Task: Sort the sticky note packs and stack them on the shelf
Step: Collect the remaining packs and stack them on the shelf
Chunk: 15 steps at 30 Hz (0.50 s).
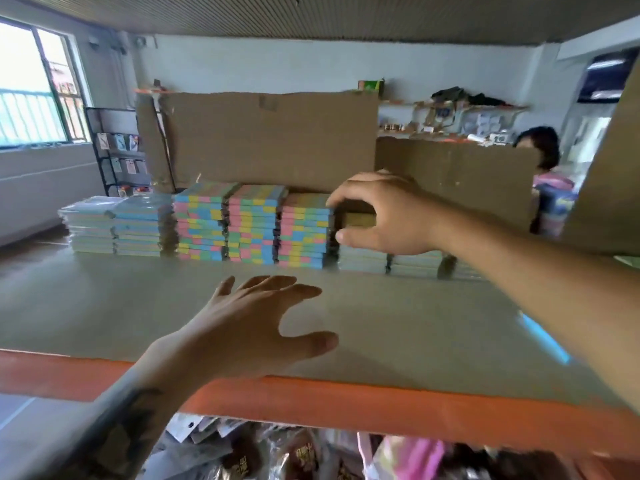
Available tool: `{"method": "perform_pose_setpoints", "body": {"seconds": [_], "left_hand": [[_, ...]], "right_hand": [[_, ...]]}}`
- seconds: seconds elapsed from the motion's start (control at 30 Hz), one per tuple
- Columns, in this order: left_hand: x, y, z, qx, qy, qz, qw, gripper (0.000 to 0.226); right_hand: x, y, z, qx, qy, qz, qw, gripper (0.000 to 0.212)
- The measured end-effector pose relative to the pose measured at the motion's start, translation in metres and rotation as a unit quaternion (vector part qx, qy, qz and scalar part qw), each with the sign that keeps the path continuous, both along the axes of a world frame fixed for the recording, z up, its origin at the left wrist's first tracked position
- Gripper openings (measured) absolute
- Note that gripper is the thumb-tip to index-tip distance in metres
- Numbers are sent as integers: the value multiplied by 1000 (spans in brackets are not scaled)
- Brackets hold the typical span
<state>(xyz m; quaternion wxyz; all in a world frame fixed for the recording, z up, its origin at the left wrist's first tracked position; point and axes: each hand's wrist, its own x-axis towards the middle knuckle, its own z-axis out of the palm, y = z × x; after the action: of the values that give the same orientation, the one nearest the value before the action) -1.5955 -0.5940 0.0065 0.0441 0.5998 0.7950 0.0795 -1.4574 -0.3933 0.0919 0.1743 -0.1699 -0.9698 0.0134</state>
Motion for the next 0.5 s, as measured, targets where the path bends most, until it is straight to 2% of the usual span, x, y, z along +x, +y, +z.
{"method": "perform_pose_setpoints", "body": {"seconds": [0.17,0.3,0.5], "left_hand": [[80,50,-4,7,3,-45,999,94],[147,83,-3,26,-24,-79,996,92],[217,124,-3,49,-58,-90,993,82]], "right_hand": [[118,28,-18,-19,-1,-36,999,35],[207,50,-36,-80,-54,-60,993,29],[284,72,-63,-173,-108,-91,975,48]]}}
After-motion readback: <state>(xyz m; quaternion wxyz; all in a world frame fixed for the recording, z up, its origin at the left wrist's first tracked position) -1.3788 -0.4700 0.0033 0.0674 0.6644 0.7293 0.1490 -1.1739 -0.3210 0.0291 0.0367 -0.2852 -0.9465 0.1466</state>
